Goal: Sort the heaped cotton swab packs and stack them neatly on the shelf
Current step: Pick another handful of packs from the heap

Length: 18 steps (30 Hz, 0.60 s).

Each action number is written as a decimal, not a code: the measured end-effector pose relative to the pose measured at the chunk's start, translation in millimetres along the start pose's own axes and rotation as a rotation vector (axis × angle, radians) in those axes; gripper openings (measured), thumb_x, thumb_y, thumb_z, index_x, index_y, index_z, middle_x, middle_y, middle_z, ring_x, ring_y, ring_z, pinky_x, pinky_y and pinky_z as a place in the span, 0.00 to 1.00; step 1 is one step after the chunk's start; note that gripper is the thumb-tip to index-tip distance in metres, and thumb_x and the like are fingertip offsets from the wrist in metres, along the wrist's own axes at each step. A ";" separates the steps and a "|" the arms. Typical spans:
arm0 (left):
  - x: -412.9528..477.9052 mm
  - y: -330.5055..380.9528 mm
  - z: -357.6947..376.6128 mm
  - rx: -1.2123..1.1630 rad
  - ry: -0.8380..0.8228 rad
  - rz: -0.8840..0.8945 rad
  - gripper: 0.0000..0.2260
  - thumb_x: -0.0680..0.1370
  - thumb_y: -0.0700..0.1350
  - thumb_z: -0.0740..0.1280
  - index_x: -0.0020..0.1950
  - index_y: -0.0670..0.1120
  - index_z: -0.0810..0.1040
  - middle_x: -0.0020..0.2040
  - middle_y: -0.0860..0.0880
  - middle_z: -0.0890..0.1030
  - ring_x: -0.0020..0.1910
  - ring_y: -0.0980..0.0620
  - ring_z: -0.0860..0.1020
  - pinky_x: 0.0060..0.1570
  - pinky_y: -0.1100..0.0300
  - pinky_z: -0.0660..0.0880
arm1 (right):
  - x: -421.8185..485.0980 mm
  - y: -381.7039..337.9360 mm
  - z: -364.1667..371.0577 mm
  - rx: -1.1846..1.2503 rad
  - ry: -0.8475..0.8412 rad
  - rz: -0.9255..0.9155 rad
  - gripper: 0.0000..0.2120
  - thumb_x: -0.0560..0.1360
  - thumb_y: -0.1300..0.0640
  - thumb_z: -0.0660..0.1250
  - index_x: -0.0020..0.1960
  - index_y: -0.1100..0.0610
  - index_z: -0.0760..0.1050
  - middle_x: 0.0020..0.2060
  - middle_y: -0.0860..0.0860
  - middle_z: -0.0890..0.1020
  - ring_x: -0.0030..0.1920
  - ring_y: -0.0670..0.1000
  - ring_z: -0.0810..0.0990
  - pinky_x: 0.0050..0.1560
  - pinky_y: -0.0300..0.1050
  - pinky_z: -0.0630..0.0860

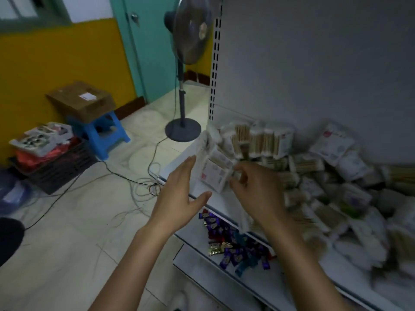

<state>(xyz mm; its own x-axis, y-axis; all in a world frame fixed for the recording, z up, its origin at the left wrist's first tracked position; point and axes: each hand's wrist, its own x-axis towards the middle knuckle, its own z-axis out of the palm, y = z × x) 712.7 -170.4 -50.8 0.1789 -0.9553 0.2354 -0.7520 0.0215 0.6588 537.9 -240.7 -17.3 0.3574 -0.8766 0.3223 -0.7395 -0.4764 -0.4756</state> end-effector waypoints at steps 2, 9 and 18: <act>10.1 -19.3 0.5 -0.068 -0.036 0.012 0.37 0.75 0.51 0.71 0.77 0.51 0.53 0.72 0.61 0.57 0.71 0.62 0.56 0.68 0.66 0.54 | 14.2 -6.6 26.4 -0.102 0.009 0.009 0.14 0.72 0.51 0.71 0.55 0.55 0.79 0.42 0.51 0.81 0.42 0.53 0.78 0.41 0.46 0.74; 20.5 -53.4 13.4 -0.317 -0.131 -0.023 0.36 0.74 0.51 0.72 0.73 0.60 0.52 0.72 0.60 0.61 0.71 0.62 0.61 0.68 0.63 0.61 | 9.9 -14.6 68.3 -0.244 0.080 0.068 0.12 0.68 0.57 0.75 0.50 0.56 0.79 0.46 0.54 0.76 0.48 0.57 0.75 0.43 0.50 0.74; 31.0 -32.3 1.2 -1.421 -0.131 -0.467 0.20 0.72 0.46 0.73 0.61 0.42 0.75 0.54 0.43 0.83 0.51 0.49 0.82 0.48 0.58 0.80 | 1.9 -67.0 40.7 0.538 0.003 0.266 0.06 0.71 0.57 0.74 0.46 0.48 0.80 0.40 0.38 0.82 0.41 0.39 0.78 0.37 0.27 0.70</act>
<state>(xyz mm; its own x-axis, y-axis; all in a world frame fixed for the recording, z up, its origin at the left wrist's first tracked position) 741.8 -201.1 -65.6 0.1083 -0.9740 -0.1990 0.5944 -0.0970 0.7983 611.4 -213.2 -18.1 0.1980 -0.9705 0.1374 -0.4102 -0.2094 -0.8876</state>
